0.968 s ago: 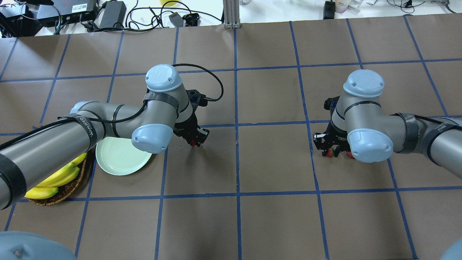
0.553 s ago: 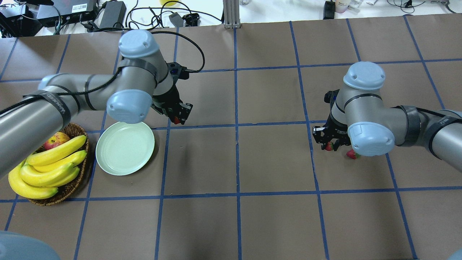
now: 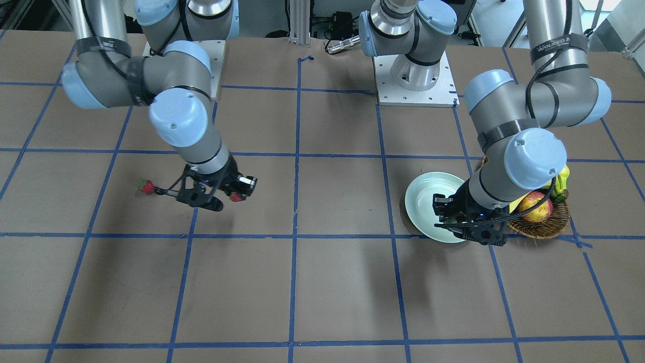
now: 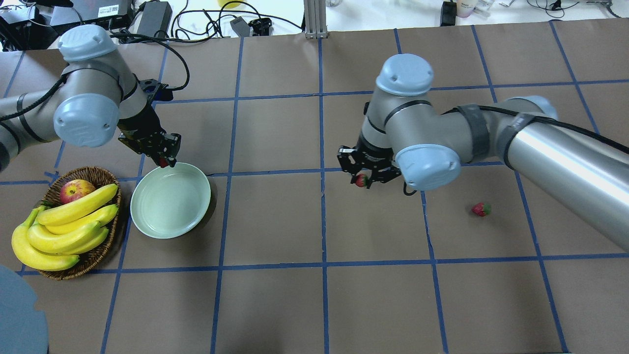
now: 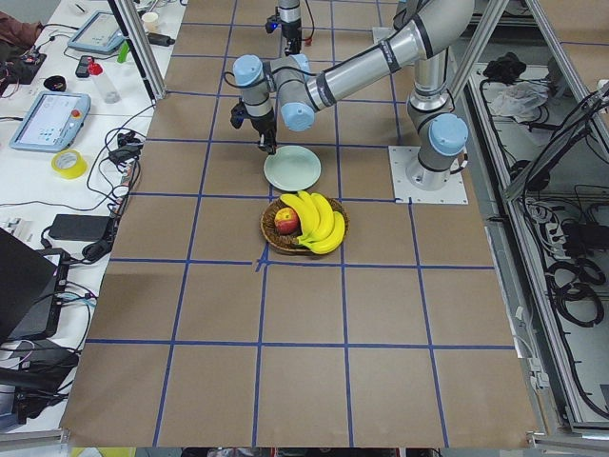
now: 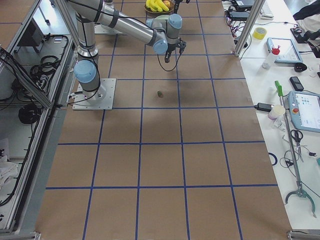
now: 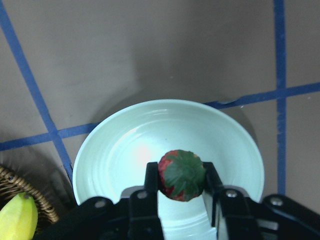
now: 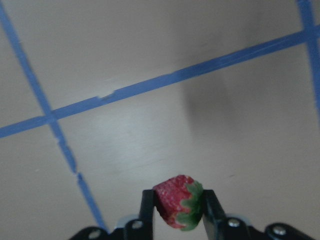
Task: Collect all strawberries into plate
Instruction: 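Release the strawberry over the plate with the left gripper while the right carries another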
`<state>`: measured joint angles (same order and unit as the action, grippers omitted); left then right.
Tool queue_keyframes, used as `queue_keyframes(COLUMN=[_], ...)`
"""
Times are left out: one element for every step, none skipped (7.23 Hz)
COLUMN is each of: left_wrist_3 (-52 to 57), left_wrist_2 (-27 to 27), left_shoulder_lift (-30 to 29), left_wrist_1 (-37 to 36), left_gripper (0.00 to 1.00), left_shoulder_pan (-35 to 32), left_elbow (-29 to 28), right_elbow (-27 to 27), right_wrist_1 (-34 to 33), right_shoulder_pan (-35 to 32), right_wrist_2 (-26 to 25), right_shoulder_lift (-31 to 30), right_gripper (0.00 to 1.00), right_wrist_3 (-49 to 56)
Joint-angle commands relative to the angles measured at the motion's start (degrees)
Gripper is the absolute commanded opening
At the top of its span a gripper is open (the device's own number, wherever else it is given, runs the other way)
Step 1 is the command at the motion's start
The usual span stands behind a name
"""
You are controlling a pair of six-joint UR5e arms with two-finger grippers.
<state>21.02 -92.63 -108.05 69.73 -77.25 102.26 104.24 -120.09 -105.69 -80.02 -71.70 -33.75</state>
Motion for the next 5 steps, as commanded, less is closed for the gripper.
queue_keyframes(left_wrist_3=[0.0, 0.3, 0.2, 0.0, -0.5], left_wrist_2=[-1.4, -1.8, -2.5, -2.5, -2.5], left_shoulder_lift=[-1.2, -1.0, -0.3, 0.7, 2.0], left_wrist_1=[0.1, 0.1, 0.2, 2.1, 4.2], left_gripper=[0.00, 0.11, 0.99, 1.00, 1.00], left_shoulder_pan=[1.6, 1.7, 1.7, 1.6, 1.6], left_elbow=[2.2, 2.2, 2.1, 1.1, 0.1], right_elbow=[-12.3, -14.5, -14.2, -13.9, -12.3], right_wrist_1=[-0.1, -0.1, 0.0, 0.1, 0.1], right_shoulder_pan=[-11.1, -12.7, -12.7, -12.7, -12.7], right_wrist_2=[1.4, 4.8, 6.4, 6.4, 6.1], right_shoulder_lift=[9.4, 12.8, 13.2, 13.5, 13.4], right_gripper=[0.10, 0.11, 0.11, 0.19, 0.84], right_wrist_3=[-9.7, -10.4, -10.3, -10.2, -9.9])
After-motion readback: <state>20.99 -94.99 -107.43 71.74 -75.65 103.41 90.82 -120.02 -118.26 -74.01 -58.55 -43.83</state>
